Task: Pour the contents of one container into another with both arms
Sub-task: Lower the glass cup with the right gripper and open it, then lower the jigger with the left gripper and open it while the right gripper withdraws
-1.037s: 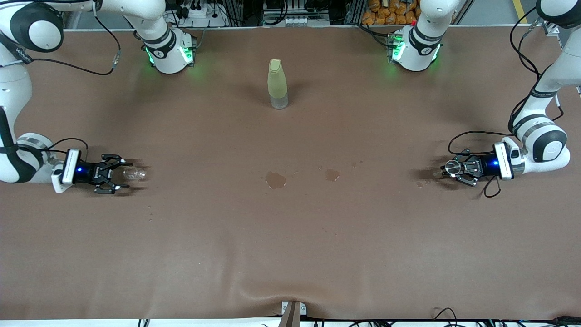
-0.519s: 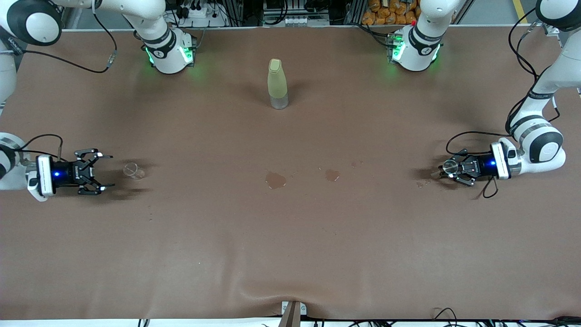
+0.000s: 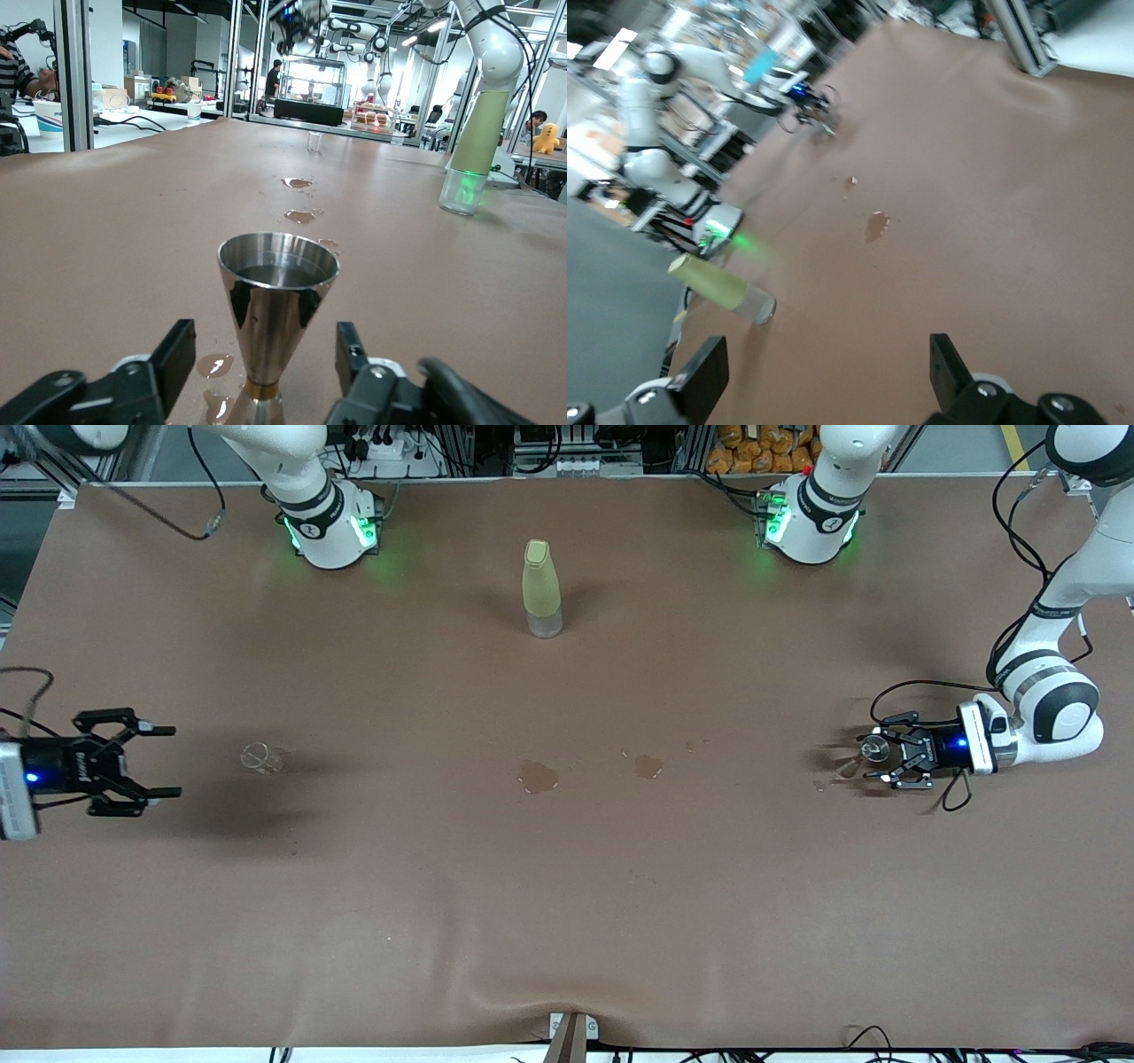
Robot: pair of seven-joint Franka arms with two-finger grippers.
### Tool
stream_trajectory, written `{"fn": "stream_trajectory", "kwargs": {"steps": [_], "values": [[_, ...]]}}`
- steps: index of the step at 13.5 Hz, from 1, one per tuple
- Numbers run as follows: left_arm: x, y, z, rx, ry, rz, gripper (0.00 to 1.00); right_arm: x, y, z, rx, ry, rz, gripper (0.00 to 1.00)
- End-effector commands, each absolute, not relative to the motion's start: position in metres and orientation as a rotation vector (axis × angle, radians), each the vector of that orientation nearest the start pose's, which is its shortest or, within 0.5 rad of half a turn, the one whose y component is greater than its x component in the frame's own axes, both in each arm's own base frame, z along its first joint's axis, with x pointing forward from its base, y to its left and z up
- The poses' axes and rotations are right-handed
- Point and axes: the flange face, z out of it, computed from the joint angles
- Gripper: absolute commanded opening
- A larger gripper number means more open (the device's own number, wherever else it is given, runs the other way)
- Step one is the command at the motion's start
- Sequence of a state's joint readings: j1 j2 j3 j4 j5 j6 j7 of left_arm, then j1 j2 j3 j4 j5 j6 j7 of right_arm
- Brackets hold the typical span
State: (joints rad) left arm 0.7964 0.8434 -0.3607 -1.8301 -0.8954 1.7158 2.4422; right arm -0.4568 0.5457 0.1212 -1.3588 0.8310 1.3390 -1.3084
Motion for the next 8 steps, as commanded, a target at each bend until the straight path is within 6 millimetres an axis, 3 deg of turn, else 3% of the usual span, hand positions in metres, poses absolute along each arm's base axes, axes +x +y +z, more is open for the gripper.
{"fn": "stream_trajectory", "kwargs": {"steps": [1, 4, 5, 8], "values": [[0.541, 0.181, 0.119, 1.461, -1.249, 1.039, 1.00, 0.632, -0.126, 0.475, -2.060, -0.865, -0.276, 1.00], [0.561, 0.212, 0.156, 1.540, -1.311, 0.885, 1.00, 0.620, -0.084, 0.548, -2.313, -0.728, -0.175, 1.00], [0.569, 0.223, 0.172, 1.562, -1.316, 0.839, 1.00, 0.613, -0.078, 0.568, -2.354, -0.653, -0.165, 1.00], [0.584, 0.250, 0.223, 1.659, -1.307, 0.687, 1.00, 0.596, -0.054, 0.606, -2.521, -0.584, -0.101, 1.00]]}}
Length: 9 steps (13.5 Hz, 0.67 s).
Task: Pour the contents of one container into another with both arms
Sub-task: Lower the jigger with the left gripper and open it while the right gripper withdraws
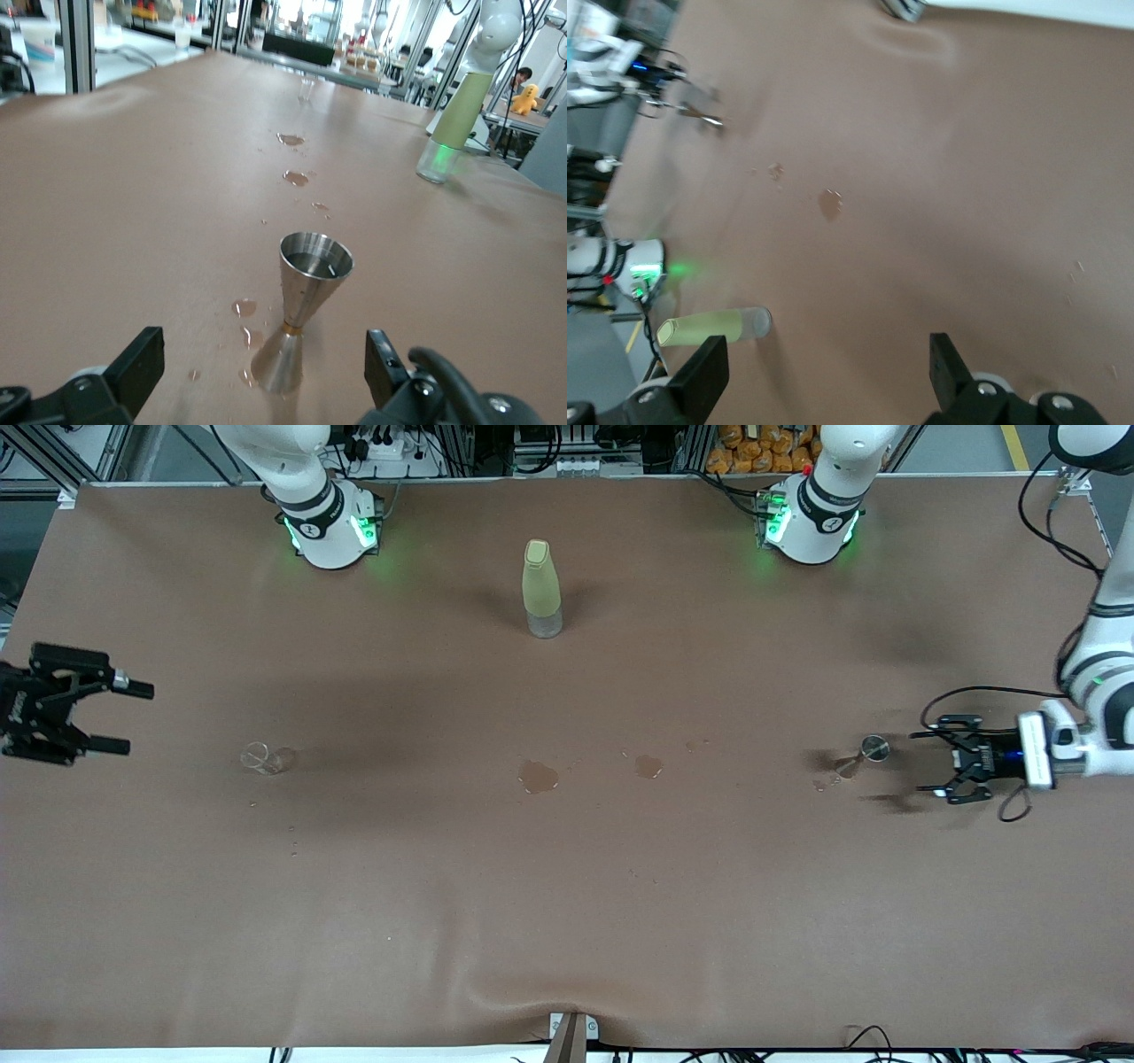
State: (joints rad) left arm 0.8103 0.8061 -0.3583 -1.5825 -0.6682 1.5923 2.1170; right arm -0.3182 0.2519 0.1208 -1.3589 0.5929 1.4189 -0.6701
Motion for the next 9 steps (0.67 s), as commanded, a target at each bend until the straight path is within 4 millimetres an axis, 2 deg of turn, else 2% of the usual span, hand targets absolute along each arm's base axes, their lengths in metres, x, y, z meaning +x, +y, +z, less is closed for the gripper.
{"fn": "stream_trajectory", "kwargs": {"steps": [1, 2, 3, 4, 6, 9], "values": [[0.589, 0.257, 0.242, 1.695, -1.315, 0.659, 1.00, 0.587, -0.044, 0.626, -2.577, -0.587, -0.126, 1.00], [0.595, 0.265, 0.270, 1.749, -1.339, 0.632, 1.00, 0.583, -0.038, 0.632, -2.683, -0.508, -0.088, 1.00], [0.599, 0.263, 0.302, 1.817, -1.339, 0.582, 1.00, 0.579, -0.031, 0.638, -2.766, -0.421, -0.049, 1.00], [0.601, 0.260, 0.323, 1.889, -1.299, 0.522, 1.00, 0.572, -0.025, 0.648, -2.819, -0.351, -0.042, 1.00], [0.601, 0.255, 0.366, 2.046, -1.178, 0.403, 1.00, 0.557, -0.030, 0.669, -2.955, -0.227, -0.050, 1.00], [0.604, 0.236, 0.408, 2.166, -1.119, 0.315, 1.00, 0.533, -0.055, 0.688, -3.066, -0.147, -0.018, 1.00]]}}
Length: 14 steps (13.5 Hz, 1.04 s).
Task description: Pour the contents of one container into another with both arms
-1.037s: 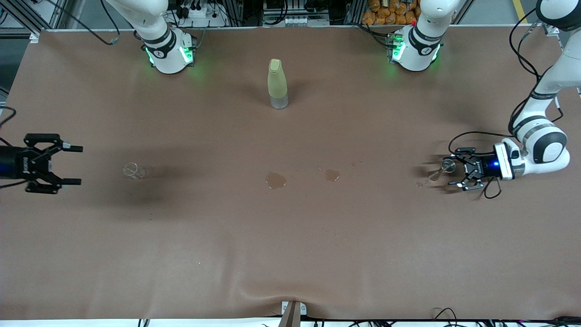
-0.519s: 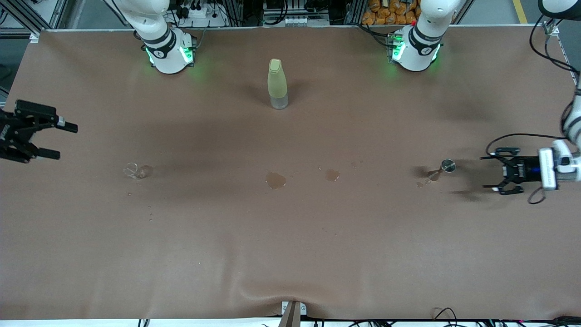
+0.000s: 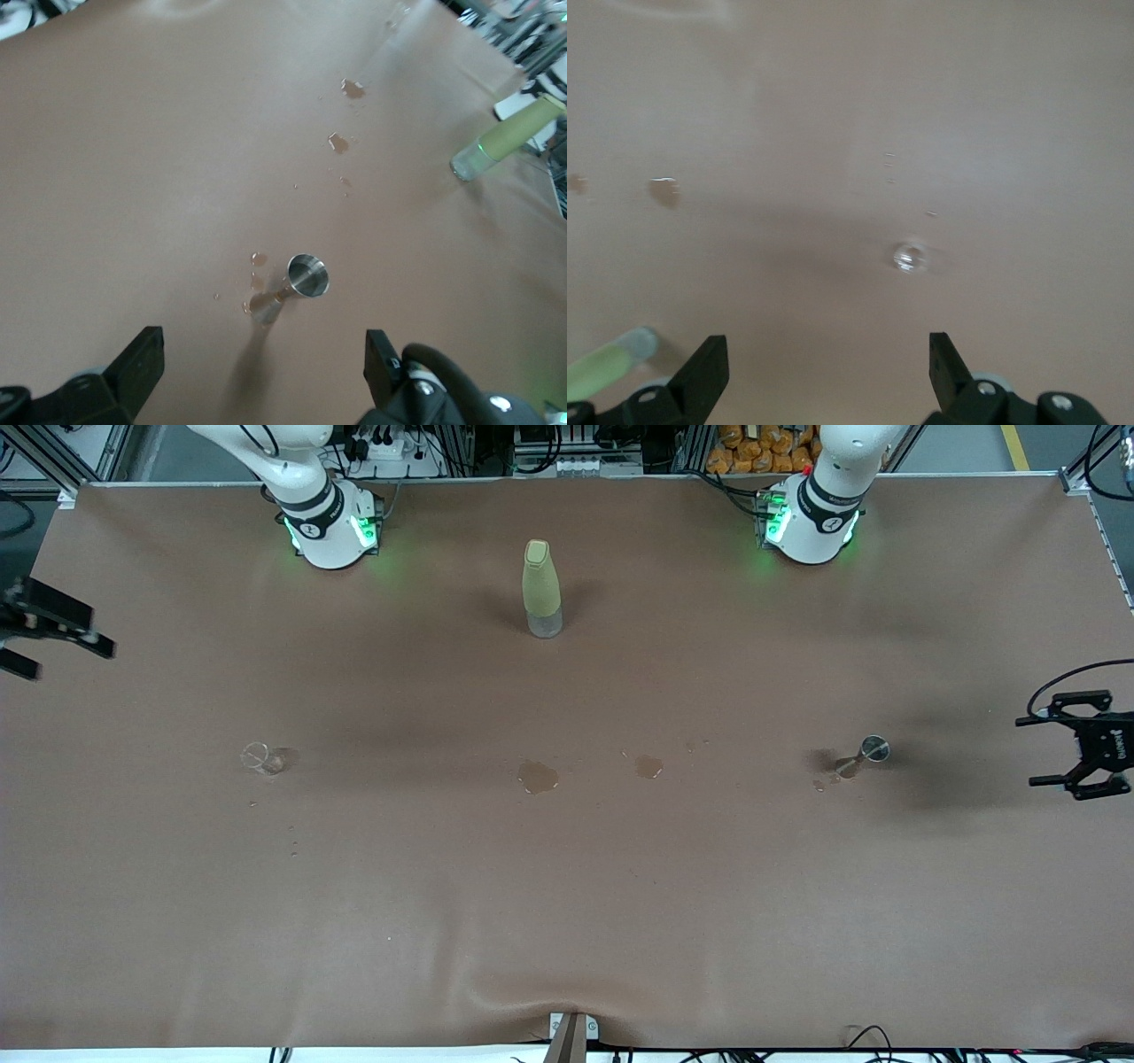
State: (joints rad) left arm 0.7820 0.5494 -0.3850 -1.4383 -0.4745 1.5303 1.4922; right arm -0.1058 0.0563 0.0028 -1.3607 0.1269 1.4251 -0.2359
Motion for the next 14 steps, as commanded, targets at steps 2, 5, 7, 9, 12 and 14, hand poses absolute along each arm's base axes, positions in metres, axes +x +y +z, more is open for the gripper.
{"fn": "stream_trajectory", "kwargs": {"steps": [2, 5, 7, 9, 12, 14], "values": [[0.604, 0.224, 0.437, 2.266, -1.077, 0.251, 1.00, 0.515, -0.065, 0.705, -3.067, 0.062, -0.026, 1.00], [0.611, 0.192, 0.464, 2.473, -0.843, 0.104, 1.00, 0.494, -0.066, 0.701, -3.062, 0.164, 0.139, 1.00], [0.617, 0.147, 0.484, 2.651, -0.663, -0.054, 1.00, 0.502, -0.067, 0.678, -3.154, 0.150, 0.174, 1.00], [0.621, 0.107, 0.499, 2.775, -0.600, -0.134, 1.00, 0.506, -0.063, 0.661, -3.182, 0.111, 0.102, 1.00], [0.625, 0.047, 0.512, 2.949, -0.323, -0.217, 1.00, 0.509, -0.063, 0.658, -3.178, 0.106, 0.089, 1.00], [0.630, 0.023, 0.514, 2.991, -0.008, -0.207, 1.00, 0.512, -0.061, 0.658, -3.169, 0.067, 0.078, 1.00]]}}
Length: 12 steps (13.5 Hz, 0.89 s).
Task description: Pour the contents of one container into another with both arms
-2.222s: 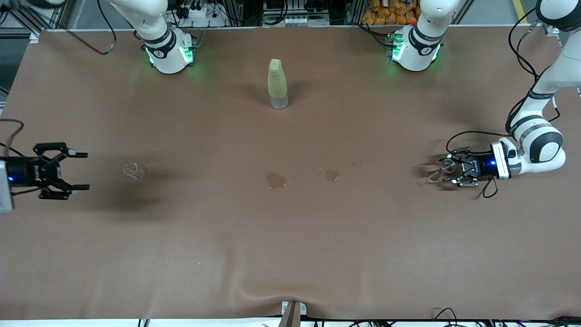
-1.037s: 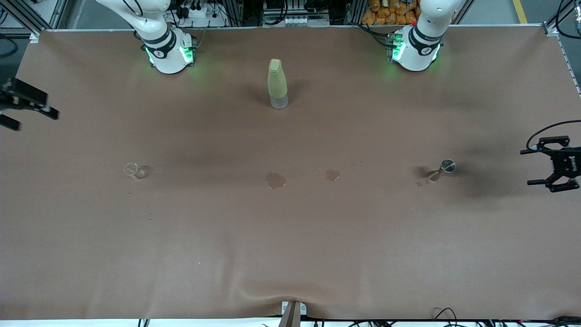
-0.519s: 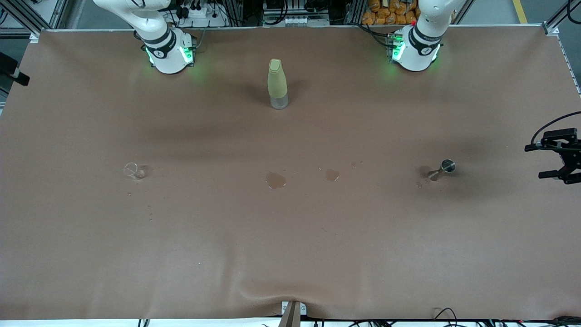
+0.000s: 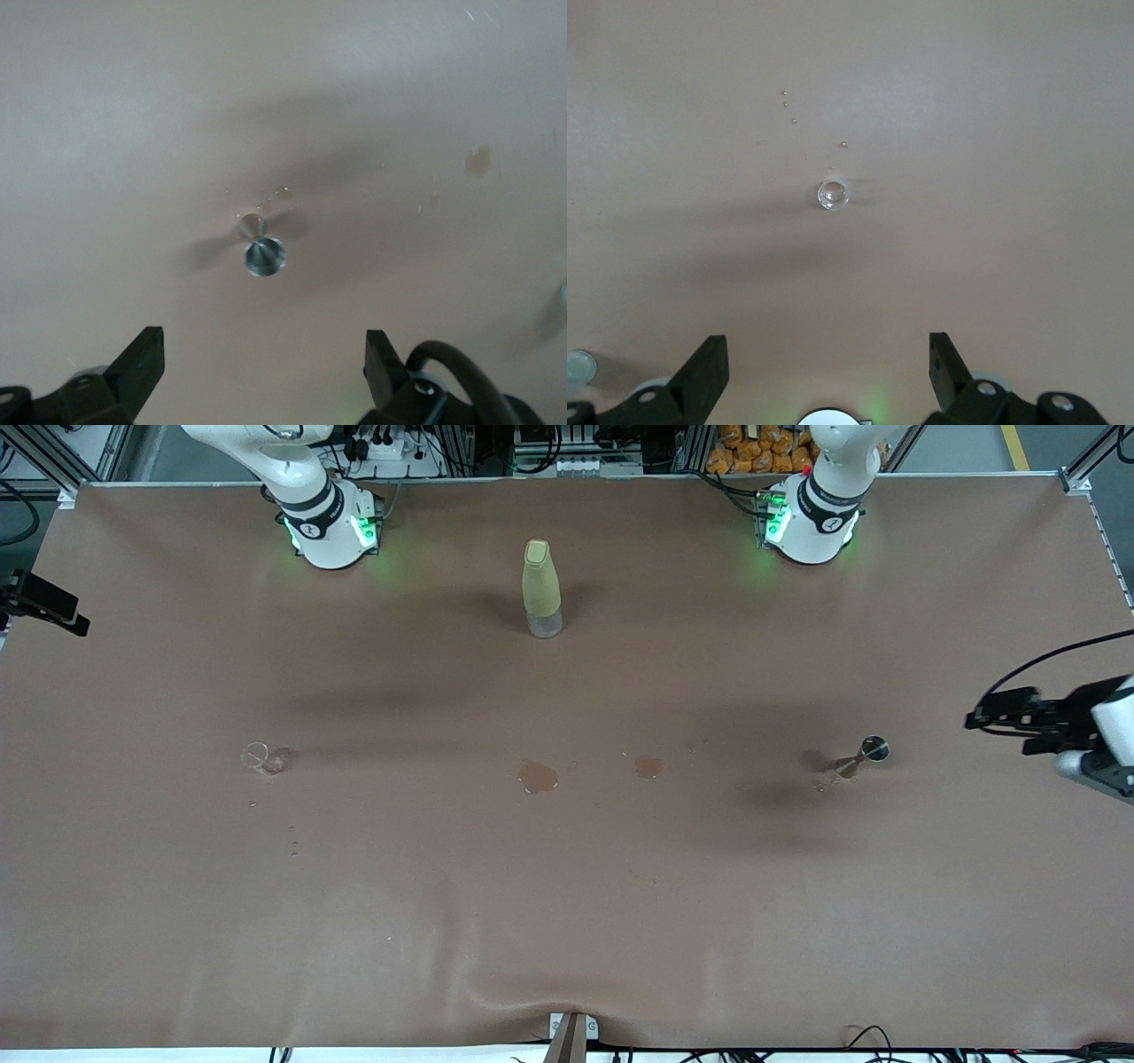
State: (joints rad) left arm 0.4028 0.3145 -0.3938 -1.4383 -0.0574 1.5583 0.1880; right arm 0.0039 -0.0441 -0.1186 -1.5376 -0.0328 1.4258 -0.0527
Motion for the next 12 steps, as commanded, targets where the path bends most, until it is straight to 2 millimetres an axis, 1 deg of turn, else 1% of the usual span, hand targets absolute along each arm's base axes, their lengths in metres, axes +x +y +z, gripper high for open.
{"fn": "stream_trajectory", "kwargs": {"steps": [1, 2, 4, 5, 6, 7, 10, 11, 12], "values": [[0.632, 0.009, 0.514, -3.261, -0.069, 0.218, 1.00, 0.512, -0.060, 0.658, -3.166, 0.018, 0.071, 1.00], [0.633, -0.003, 0.514, -3.242, -0.149, 0.217, 1.00, 0.513, -0.062, 0.659, -3.166, -0.014, 0.052, 1.00], [0.637, -0.017, 0.514, -3.213, -0.315, 0.163, 1.00, 0.515, -0.063, 0.664, -3.158, -0.023, 0.007, 1.00], [0.637, -0.031, 0.511, -3.205, -0.346, 0.169, 1.00, 0.516, -0.062, 0.665, -3.155, -0.024, -0.001, 1.00], [0.637, -0.044, 0.508, -3.185, -0.343, 0.171, 1.00, 0.516, -0.061, 0.665, -3.139, -0.016, -0.004, 1.00], [0.636, -0.052, 0.505, -3.158, -0.328, 0.168, 1.00, 0.516, -0.061, 0.664, -3.112, -0.015, -0.007, 1.00], [0.635, -0.060, 0.492, -3.152, -0.367, 0.139, 1.00, 0.514, -0.058, 0.668, -3.113, -0.018, -0.018, 1.00], [0.635, -0.061, 0.491, -3.156, -0.373, 0.126, 1.00, 0.514, -0.057, 0.669, -3.113, -0.018, -0.021, 1.00], [0.636, -0.061, 0.493, -3.164, -0.385, 0.117, 1.00, 0.515, -0.057, 0.670, -3.114, -0.018, -0.023, 1.00]]}}
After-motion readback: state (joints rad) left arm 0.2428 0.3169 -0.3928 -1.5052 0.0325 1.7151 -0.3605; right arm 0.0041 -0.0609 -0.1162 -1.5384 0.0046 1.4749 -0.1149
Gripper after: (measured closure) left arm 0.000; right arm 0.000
